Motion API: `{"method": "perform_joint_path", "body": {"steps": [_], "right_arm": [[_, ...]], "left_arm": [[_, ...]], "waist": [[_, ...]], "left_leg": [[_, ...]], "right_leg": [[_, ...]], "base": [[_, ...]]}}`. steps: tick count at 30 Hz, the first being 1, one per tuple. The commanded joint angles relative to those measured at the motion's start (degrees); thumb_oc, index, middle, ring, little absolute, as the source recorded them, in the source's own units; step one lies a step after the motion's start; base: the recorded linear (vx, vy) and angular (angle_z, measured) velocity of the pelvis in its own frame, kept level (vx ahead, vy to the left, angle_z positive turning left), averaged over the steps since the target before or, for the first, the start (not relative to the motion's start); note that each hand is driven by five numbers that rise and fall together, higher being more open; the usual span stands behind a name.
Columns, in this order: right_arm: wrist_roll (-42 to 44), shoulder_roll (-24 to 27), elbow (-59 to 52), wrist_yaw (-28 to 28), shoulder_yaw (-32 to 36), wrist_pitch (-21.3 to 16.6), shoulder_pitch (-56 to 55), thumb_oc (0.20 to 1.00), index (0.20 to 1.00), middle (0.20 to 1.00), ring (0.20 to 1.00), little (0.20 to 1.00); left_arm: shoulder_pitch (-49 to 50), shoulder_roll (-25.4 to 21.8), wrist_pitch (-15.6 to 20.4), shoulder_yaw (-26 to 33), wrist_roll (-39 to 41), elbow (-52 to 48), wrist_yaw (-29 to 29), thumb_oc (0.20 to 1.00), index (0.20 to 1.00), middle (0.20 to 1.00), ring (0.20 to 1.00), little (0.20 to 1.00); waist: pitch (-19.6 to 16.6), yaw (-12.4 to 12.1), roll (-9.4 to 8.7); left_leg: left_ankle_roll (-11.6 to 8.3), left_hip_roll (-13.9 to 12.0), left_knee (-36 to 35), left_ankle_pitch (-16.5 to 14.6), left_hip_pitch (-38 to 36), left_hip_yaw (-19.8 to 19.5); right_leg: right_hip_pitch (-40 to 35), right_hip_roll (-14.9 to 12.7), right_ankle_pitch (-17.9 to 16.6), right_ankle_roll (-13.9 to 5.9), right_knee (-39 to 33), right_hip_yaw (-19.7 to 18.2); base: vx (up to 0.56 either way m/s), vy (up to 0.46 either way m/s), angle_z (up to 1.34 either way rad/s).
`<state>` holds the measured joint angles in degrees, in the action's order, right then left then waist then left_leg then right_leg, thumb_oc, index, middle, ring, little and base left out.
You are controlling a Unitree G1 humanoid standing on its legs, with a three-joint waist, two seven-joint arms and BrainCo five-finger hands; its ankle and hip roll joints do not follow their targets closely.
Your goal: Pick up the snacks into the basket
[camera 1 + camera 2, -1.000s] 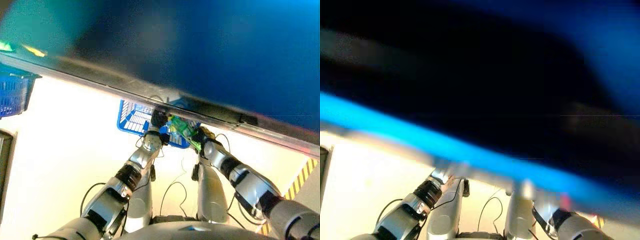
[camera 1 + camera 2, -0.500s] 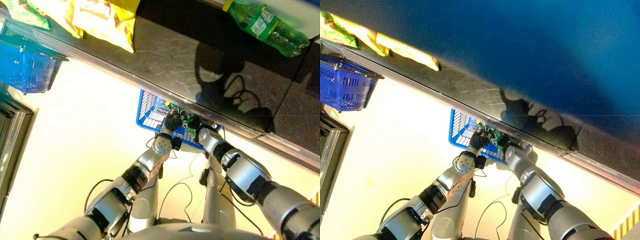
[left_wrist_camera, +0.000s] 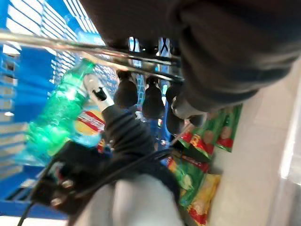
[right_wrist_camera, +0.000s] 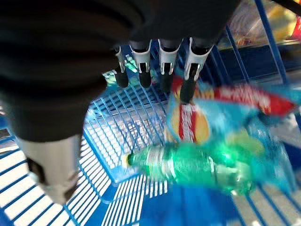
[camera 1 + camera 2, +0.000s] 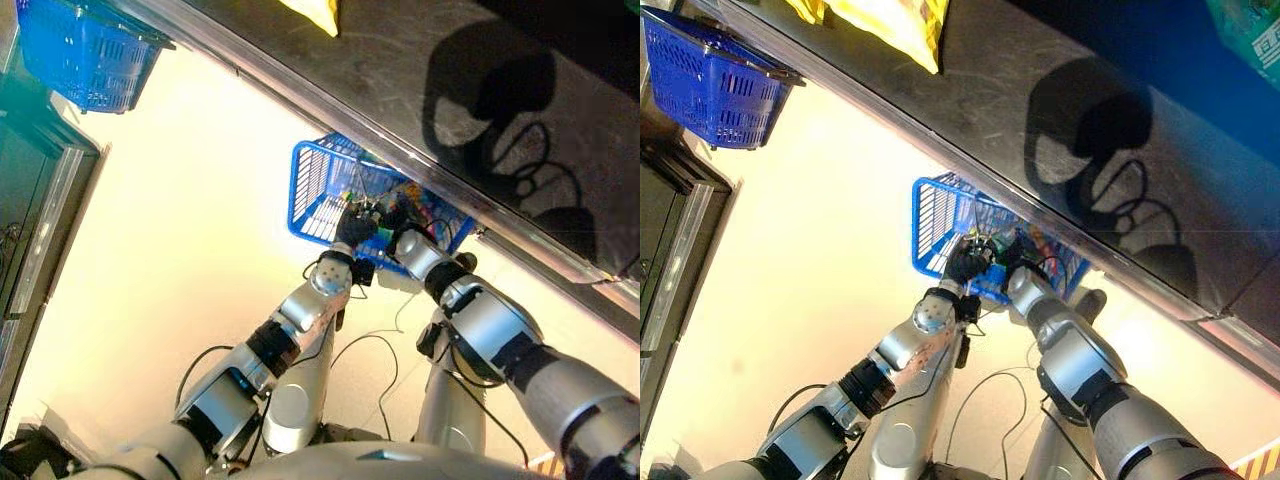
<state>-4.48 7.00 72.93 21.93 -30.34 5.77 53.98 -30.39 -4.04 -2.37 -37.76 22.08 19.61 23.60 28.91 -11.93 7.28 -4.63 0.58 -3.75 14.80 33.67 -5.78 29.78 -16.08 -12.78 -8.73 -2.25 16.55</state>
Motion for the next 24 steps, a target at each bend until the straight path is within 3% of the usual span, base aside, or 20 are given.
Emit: {"method": "perform_joint_path", "body": {"steps": [1, 8, 12, 18, 24], "right_arm": [[4.18, -2.09, -2.11, 1.26, 1.47, -2.56, -2.01, 1.0, 1.0, 1.0, 1.0, 1.0], [6.75, -2.22, -5.16, -1.57, 1.22, -4.32, -16.01, 1.0, 1.0, 1.0, 1.0, 1.0], [5.96, -0.32, -5.45, -2.42, 2.76, -4.51, -21.68, 1.0, 1.0, 1.0, 1.0, 1.0], [6.33, 5.55, -17.77, -2.45, 9.42, -5.84, -33.96, 1.0, 1.0, 1.0, 1.0, 1.0], [6.65, 10.67, -39.2, -7.07, 16.0, -7.98, -48.72, 1.0, 1.0, 1.0, 1.0, 1.0]], "left_arm": [[-5.31, 3.65, 5.87, -2.07, -2.21, -8.26, -0.38, 0.2, 0.2, 0.2, 0.2, 0.2], [-0.44, -0.92, 4.27, 3.36, -10.9, 4.69, 2.2, 0.2, 0.2, 0.2, 0.2, 0.2], [2.76, -3.85, 4.19, 7.22, -14.24, 7.88, 3.15, 0.2, 0.2, 0.2, 0.2, 0.2], [10.95, -7.42, 2.73, 17.83, -18.92, 18.88, 5.38, 0.2, 0.2, 0.2, 0.2, 0.2], [18.48, -7.88, 0.06, 25.48, -24.39, 36.1, 2.36, 0.2, 0.2, 0.2, 0.2, 0.2]], "waist": [[0.88, -0.38, 1.23], [0.88, 2.95, -2.66], [0.73, 4.4, -3.8], [-3.65, 7.88, -6.61], [-10.75, 11.06, -9.39]], "left_leg": [[-1.22, 1.24, -0.94, -3.81, -4.89, 1.95], [-1.34, -0.06, -0.99, -5.48, -12.8, 3.56], [-1.06, -0.23, -0.85, -6.14, -16.68, 4.14], [-0.27, -0.76, -0.98, -8.12, -22.53, 5.49], [0.07, -2.44, -1.07, -9.97, -28.08, 7.42]], "right_leg": [[-3.66, -1.54, -0.58, -3.73, -0.44, -1.46], [-9.93, 0.02, 0.91, -3.15, -0.02, -2.83], [-12.89, 0.43, 1.59, -2.92, 0.63, -3.14], [-16.96, 1.76, 3.6, -2.44, 1.64, -4.19], [-20.61, 3.96, 5.75, -1.99, 1.85, -5.87]], "base": [[0.0, 0.0, 0.0], [0.01, -0.007, -0.01], [0.05, -0.029, -0.22], [0.08, -0.03, -0.19], [0.12, -0.073, -0.26]]}}
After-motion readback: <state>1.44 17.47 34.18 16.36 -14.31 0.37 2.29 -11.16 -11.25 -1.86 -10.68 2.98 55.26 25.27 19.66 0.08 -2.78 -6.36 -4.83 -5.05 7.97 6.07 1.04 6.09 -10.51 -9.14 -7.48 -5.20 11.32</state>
